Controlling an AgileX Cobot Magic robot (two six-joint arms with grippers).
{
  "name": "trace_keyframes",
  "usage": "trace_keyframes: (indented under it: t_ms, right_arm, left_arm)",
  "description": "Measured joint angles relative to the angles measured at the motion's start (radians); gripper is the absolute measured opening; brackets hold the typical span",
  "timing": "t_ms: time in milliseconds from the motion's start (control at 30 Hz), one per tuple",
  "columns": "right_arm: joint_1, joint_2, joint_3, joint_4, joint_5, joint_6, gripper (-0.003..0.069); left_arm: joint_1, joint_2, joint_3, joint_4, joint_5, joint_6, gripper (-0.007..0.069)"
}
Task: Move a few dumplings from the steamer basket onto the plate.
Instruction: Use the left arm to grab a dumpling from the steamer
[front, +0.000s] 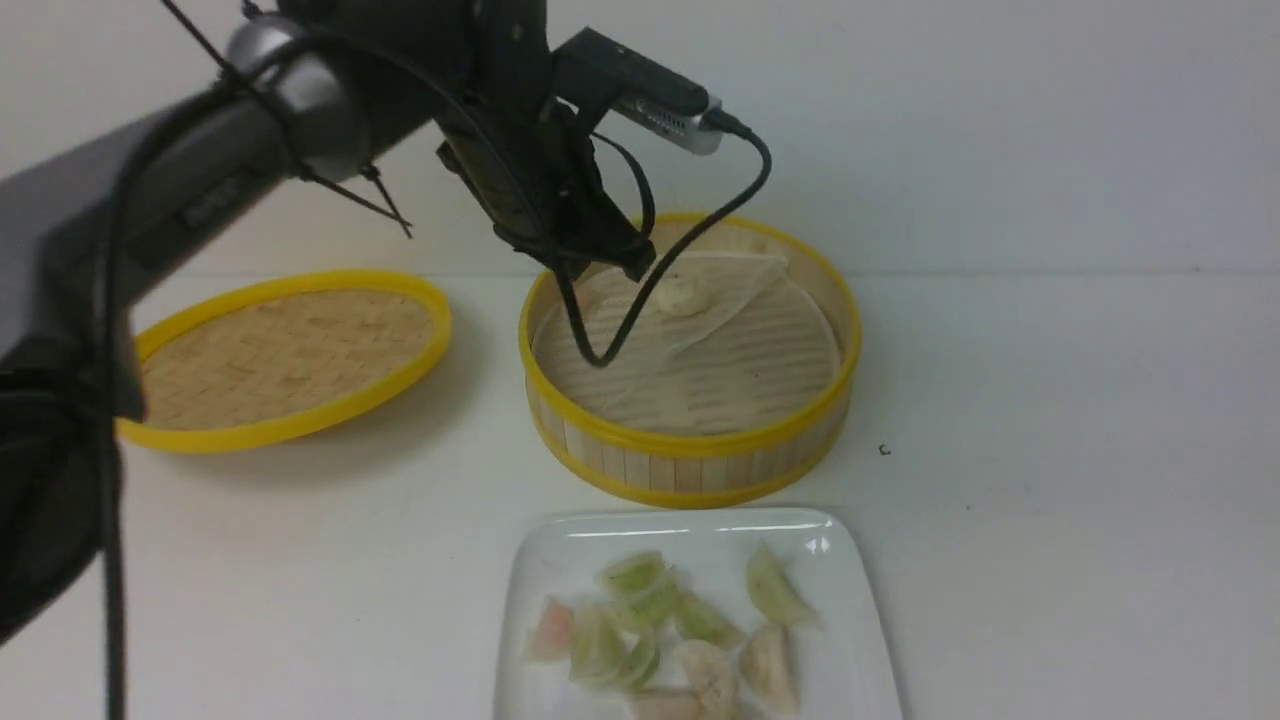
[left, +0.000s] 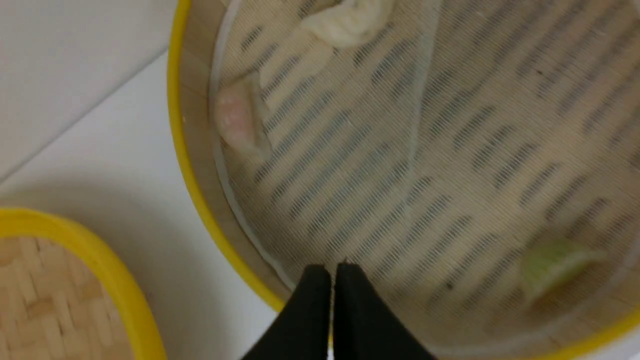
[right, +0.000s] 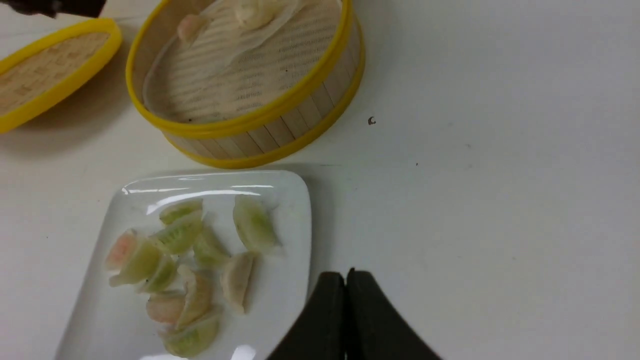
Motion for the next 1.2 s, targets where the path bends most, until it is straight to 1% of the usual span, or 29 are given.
trace_keyframes:
  t_ms: [67,100,133,167,200,333,367,400,433,467,567,633,700,733,833,967,1067,1200]
  right_arm:
    - [0.0,0.0,0.0,0.0,0.0,0.008,-0.0015]
    - [0.0,0.0,0.0,0.0,0.0,0.008,-0.0015]
    - [0.0,0.0,0.0,0.0,0.0,0.008,-0.0015]
    - [0.0,0.0,0.0,0.0,0.0,0.008,-0.0015]
    - [0.0,0.0,0.0,0.0,0.0,0.008,-0.0015]
    - [0.0,0.0,0.0,0.0,0.0,0.008,-0.0015]
    - [0.0,0.0,0.0,0.0,0.0,0.008,-0.0015]
    - [0.0,0.0,0.0,0.0,0.0,0.008,-0.0015]
    - [0.0,0.0,0.0,0.0,0.0,0.008,-0.0015]
    - [0.0,0.0,0.0,0.0,0.0,0.008,-0.0015]
    - [0.0,0.0,0.0,0.0,-0.002,0.008,-0.0015]
    - [0.0,0.0,0.0,0.0,-0.004,0.008,-0.0015]
    - [0.0,0.0,0.0,0.0,-0.004,0.002,-0.0015]
    - [0.0,0.0,0.0,0.0,-0.004,0.002,-0.0015]
    - [0.0,0.0,0.0,0.0,-0.004,0.002,-0.0015]
    - [0.0,0.0,0.0,0.0,-0.004,0.002,-0.0015]
    - [0.0,0.0,0.0,0.0,-0.004,0.002,-0.0015]
    - [0.0,0.0,0.0,0.002,-0.004,0.002,-0.0015]
  left_arm:
    - [0.0,0.062,-0.016,0.045,-0.069,0.016,0.0006]
    - [0.0,0.072,-0.016,0.054,-0.069,0.016,0.0008]
    - [0.0,0.105,-0.017,0.087,-0.125,0.019,0.0036]
    - [0.0,0.11,-0.017,0.087,-0.13,0.019,0.0041]
    - [0.0,0.145,-0.017,0.121,-0.173,0.017,0.0078]
    - [0.0,0.204,-0.018,0.173,-0.292,0.01,0.0195]
    - [0.0,0.207,-0.018,0.175,-0.292,0.009,0.0202]
    - [0.0,0.23,-0.019,0.188,-0.332,0.002,0.0261]
    - [0.0,0.232,-0.019,0.19,-0.332,-0.001,0.0267]
    - [0.0,0.248,-0.019,0.198,-0.344,-0.017,0.0312]
    - [0.0,0.271,-0.019,0.225,-0.357,-0.075,0.0364]
    - [0.0,0.278,-0.019,0.246,-0.359,-0.105,0.0375]
    - [0.0,0.287,-0.026,0.286,-0.367,-0.189,0.0384]
    - [0.0,0.288,-0.026,0.29,-0.367,-0.189,0.0386]
    - [0.001,0.296,-0.032,0.309,-0.366,-0.273,0.0386]
    - [-0.001,0.296,-0.038,0.327,-0.348,-0.302,0.0386]
    - [-0.007,0.303,-0.061,0.363,-0.303,-0.336,0.0386]
    - [-0.007,0.305,-0.072,0.369,-0.251,-0.377,0.0378]
